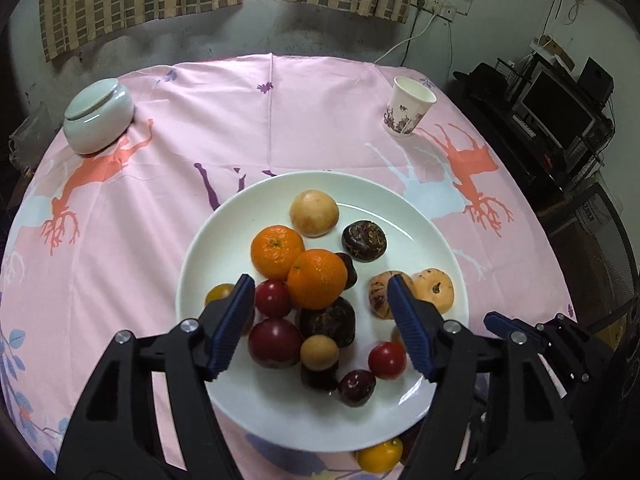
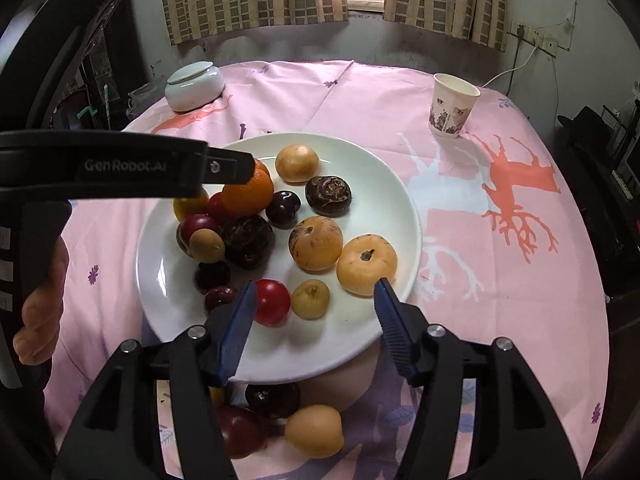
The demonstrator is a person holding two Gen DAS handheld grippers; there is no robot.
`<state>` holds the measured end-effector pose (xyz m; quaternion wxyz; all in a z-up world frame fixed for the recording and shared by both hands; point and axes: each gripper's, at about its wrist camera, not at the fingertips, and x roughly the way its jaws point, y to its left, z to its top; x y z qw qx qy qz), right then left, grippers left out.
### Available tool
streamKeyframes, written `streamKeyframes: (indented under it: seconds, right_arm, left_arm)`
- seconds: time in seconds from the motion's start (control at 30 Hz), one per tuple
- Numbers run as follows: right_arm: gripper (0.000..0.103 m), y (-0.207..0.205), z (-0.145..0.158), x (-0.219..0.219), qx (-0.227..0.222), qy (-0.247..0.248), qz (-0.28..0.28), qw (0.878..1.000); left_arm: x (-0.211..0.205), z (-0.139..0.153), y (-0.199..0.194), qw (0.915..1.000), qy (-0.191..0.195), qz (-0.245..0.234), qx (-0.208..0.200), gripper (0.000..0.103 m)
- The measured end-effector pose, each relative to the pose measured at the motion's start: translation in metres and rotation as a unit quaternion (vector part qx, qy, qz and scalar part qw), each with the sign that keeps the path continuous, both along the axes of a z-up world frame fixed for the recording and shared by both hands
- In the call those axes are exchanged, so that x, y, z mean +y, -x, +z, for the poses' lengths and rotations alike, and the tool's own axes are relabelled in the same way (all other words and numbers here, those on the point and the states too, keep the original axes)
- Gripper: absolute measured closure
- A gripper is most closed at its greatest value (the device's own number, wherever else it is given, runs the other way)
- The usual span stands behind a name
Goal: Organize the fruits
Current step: 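Place the orange on the plate with the left tool while the right tool places the yellow fruit, then grasp the yellow pear with the right tool while the left tool grasps the yellow tomato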
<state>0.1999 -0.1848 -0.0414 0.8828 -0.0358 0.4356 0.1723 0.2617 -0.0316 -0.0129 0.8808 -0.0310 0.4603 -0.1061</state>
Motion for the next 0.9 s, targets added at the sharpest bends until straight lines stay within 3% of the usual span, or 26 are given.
streamKeyframes:
  seconds: [0.1,0.27,0.37,0.43,0.6,0.73,0.77,0.9]
  right_arm:
    - [0.042,0.025,0.010,-0.014,0.006,-0.017,-0.010,1.000]
    - [0.040,0.081,0.008,-0.041,0.013,-0.056,-0.043,0.997]
    - [0.021,0.109,-0.001,-0.048,0.021,-0.068,-0.060,0.996]
    - [0.018,0.118,-0.007,-0.047,0.030,-0.072,-0.061,0.995]
    - [0.018,0.124,-0.013,-0.034,0.028,-0.039,-0.053,0.997]
    - [0.018,0.115,-0.016,-0.029,-0.023,0.000,-0.060,0.998]
    - [0.022,0.109,-0.019,-0.028,-0.030,0.013,-0.063,0.997]
    - [0.056,0.081,-0.039,-0.023,0.003,0.031,-0.048,0.998]
  left_arm:
    - [0.015,0.017,0.041,0.9994,-0.005,0.006,-0.035,0.017]
    - [0.044,0.011,0.117,0.9977,0.008,0.036,-0.058,0.016]
    - [0.053,-0.011,0.149,0.9976,0.015,0.049,-0.048,0.016]
    - [0.054,-0.027,0.164,0.9979,0.008,0.053,-0.036,0.016]
    - [0.050,-0.046,0.187,0.9993,-0.003,0.034,-0.013,0.016]
    - [0.050,-0.049,0.197,0.9995,0.001,0.028,-0.011,0.016]
    - [0.050,-0.049,0.198,0.9996,0.001,0.028,-0.010,0.016]
    - [0.052,-0.051,0.200,0.9995,0.003,0.029,-0.006,0.016]
